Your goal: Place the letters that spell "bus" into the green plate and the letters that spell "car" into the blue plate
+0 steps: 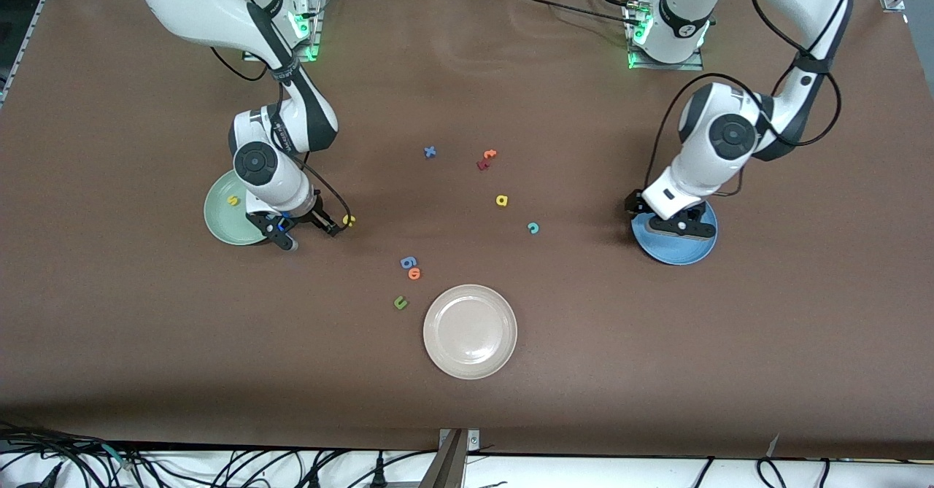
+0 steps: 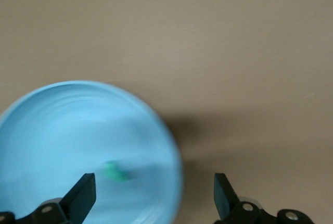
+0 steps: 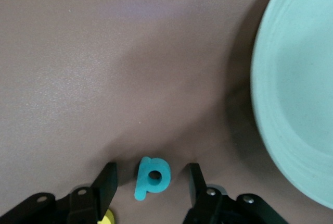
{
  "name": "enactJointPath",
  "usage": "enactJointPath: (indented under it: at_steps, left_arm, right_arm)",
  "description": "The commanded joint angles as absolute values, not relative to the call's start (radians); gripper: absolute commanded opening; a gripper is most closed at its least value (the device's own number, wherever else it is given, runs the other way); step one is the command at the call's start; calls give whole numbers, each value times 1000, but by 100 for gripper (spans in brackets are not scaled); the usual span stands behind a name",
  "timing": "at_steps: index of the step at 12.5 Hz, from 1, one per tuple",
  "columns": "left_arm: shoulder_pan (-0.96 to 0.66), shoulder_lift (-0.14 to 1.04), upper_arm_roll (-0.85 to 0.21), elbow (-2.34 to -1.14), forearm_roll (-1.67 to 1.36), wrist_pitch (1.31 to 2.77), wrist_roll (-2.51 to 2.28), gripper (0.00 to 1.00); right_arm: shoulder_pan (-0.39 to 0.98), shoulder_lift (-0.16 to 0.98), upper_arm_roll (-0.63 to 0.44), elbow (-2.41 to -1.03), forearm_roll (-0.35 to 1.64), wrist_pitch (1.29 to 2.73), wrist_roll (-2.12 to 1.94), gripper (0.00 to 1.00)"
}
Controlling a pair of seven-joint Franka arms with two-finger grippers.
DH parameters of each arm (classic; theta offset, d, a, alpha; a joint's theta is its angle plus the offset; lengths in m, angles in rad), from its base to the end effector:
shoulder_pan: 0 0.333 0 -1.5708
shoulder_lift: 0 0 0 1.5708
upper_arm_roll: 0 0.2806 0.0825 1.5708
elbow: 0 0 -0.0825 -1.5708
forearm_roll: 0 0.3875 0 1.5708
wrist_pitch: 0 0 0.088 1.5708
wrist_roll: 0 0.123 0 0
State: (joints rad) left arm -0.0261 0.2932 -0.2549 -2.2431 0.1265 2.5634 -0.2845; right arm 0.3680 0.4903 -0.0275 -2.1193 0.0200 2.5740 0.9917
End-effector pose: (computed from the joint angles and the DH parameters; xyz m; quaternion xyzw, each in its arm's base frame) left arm 0.5183 -0.1554 0.1908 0.9988 -0.0447 0.0189 0.0063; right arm 0.5246 0.1847 0.1236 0.9450 -0.3265 -0.0131 0.0119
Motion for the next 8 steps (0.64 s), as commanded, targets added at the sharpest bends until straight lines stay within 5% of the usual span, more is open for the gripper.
enactJointPath:
  at_steps: [1,2,8]
  left_arm:
    - [-113,365,-268,-2154,101,2553,-447,100]
    - [-132,382,-270,-2129,101,2553,-504,100]
    - [-287,581,-270,-1875,101,2453,-915,100]
  right_arm:
    - [374,494,-31,-2129,23,2580,997,7]
    - [373,494,-31,-2129,23,2579,993,0]
    - [373,440,-40,-2065,20,2421,968,0]
